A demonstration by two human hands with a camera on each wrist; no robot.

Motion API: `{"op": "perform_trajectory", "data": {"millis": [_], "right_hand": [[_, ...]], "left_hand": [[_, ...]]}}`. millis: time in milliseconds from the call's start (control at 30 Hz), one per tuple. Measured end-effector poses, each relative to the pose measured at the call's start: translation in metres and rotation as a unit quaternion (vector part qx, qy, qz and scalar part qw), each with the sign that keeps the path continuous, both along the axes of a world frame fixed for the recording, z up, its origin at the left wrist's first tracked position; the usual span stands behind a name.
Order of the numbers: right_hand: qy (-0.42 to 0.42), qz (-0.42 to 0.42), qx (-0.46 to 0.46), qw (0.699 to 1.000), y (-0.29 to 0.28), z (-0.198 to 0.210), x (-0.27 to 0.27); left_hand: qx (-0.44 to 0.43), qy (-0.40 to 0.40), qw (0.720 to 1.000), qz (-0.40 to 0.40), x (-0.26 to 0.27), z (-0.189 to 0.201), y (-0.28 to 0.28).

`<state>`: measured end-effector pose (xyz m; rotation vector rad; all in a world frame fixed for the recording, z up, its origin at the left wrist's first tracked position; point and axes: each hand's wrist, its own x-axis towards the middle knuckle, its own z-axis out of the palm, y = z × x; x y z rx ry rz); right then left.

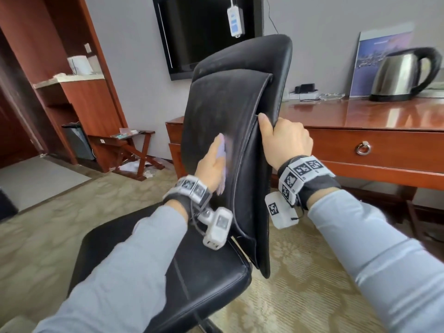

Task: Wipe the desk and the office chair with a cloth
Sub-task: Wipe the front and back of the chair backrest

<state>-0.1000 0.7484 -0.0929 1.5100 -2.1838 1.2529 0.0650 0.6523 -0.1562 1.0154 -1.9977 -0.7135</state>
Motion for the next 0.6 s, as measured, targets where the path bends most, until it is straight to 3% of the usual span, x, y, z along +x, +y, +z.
{"op": "perform_trajectory", "data": {"millis": [67, 133, 300, 467, 600], "right_hand": [[-0.003, -0.001, -0.004, 1.0, 0.003, 0.0, 0.006], [-0.008, -0.004, -0.013, 1.0, 0.01, 0.0, 0.011], [-0.025, 0.016, -0.041, 0.999, 0.035, -0.006, 0.023], [0.012, 0.059, -0.092, 0.994, 0.074, -0.024, 0.041], [0.015, 0.16, -0.173, 0.972, 0.099, -0.044, 0.054]], "left_hand": [[0.024, -0.059, 0.998, 0.014, 0.024, -0.029, 0.001], [0.04, -0.051, 0.998, 0.02, 0.034, -0.035, 0.004], [0.025, 0.022, 0.999, 0.036, 0.035, -0.011, 0.029], [0.014, 0.063, 0.996, 0.059, 0.059, 0.001, 0.062], [0.004, 0.081, 0.993, 0.091, 0.082, 0.01, 0.096]]}}
